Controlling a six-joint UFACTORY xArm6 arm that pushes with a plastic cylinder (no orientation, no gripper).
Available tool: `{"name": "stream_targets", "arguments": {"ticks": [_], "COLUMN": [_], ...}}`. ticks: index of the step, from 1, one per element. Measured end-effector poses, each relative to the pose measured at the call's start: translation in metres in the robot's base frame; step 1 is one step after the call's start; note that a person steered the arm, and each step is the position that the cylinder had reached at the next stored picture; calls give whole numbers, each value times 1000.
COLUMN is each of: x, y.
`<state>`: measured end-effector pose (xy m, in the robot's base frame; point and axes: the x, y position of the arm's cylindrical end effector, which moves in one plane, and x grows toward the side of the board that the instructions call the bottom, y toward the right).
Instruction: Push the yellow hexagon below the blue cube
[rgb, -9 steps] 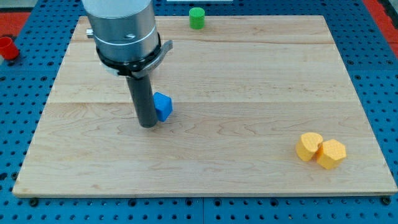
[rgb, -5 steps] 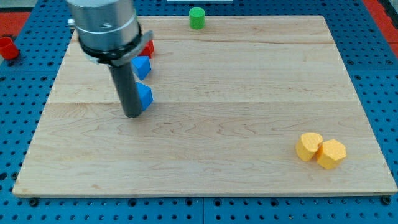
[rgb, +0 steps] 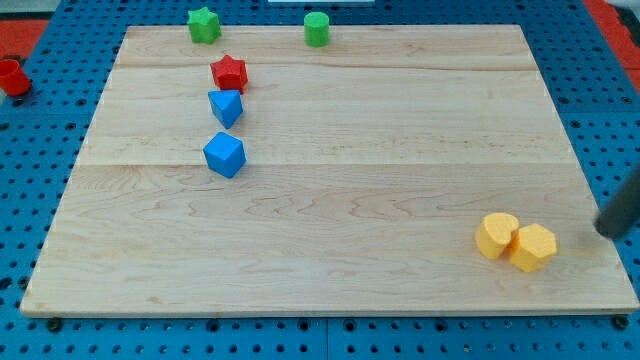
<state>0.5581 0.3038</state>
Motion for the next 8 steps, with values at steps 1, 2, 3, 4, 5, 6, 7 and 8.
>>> {"name": "stream_targets", "arguments": {"ticks": [1,2,3,4,5,6,7,8], "x": [29,-2,-41,-21,-74,-60,-57,-52], "y": [-53,-139,-204,-156,-124,-224,-336,-266]}}
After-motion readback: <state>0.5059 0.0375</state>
